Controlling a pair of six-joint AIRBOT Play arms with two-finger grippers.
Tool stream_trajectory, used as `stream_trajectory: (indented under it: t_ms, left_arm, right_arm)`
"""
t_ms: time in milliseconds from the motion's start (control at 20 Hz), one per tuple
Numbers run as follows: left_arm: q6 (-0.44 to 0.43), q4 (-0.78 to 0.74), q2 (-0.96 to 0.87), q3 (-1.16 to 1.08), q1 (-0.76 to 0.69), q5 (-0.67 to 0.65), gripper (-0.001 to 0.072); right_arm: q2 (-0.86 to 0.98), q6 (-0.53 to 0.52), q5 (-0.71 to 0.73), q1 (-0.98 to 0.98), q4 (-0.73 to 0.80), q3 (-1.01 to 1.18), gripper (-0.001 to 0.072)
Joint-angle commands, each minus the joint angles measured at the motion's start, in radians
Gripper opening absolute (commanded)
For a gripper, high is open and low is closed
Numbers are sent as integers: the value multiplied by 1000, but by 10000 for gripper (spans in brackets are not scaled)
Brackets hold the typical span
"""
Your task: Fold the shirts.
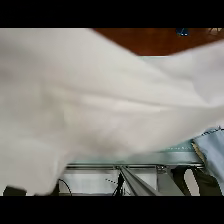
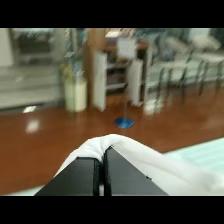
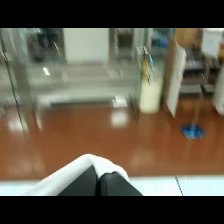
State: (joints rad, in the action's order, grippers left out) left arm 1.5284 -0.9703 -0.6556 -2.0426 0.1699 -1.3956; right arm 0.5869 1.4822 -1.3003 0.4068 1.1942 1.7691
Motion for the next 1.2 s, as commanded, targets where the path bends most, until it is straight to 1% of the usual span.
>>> stream_trajectory:
  t_ms: [0, 100, 200, 250, 350, 450, 500, 550, 600, 700, 800, 900, 1050, 1150]
  left_arm:
    - [60, -239, 12, 8, 0, -314, 26]
    - [59, -252, -8, 70, 0, -403, 26]
    - [55, -249, -22, 169, 0, -446, 26]
    - [51, -249, -25, 234, -1, -446, 27]
    - [51, -249, -34, 381, -1, -428, 27]
    - [27, -249, -48, 544, -1, -337, 27]
    - [23, -248, -65, 621, -1, -265, 27]
    - [-5, -230, -90, 681, -1, -193, 27]
    - [-36, -197, -128, 731, -2, -109, 27]
    - [-64, -128, -224, 792, -8, 72, 27]
    - [-78, -122, -344, 804, -31, 215, 27]
    - [-77, -112, -463, 803, -52, 320, 27]
    - [-77, -99, -602, 803, -103, 463, 27]
    - [-77, -99, -668, 803, -135, 591, 27]
  right_arm:
    - [17, -36, -387, -53, 206, 2, 35]
    - [76, -28, -509, -175, 283, -3, 34]
    - [127, -18, -527, -288, 343, -34, 34]
    - [156, -7, -533, -328, 378, -60, 34]
    - [223, -9, -532, -372, 392, -122, 34]
    - [318, -42, -502, -377, 391, -182, 35]
    - [375, -57, -466, -377, 394, -197, 34]
    - [443, -67, -405, -377, 399, -200, 34]
    - [503, -67, -331, -377, 399, -200, 35]
    - [617, -62, -164, -377, 393, -200, 35]
    - [720, -61, -18, -377, 362, -200, 35]
    - [798, -47, 105, -377, 332, -200, 35]
    - [891, 14, 298, -377, 323, -200, 35]
    - [936, 37, 408, -377, 325, -200, 35]
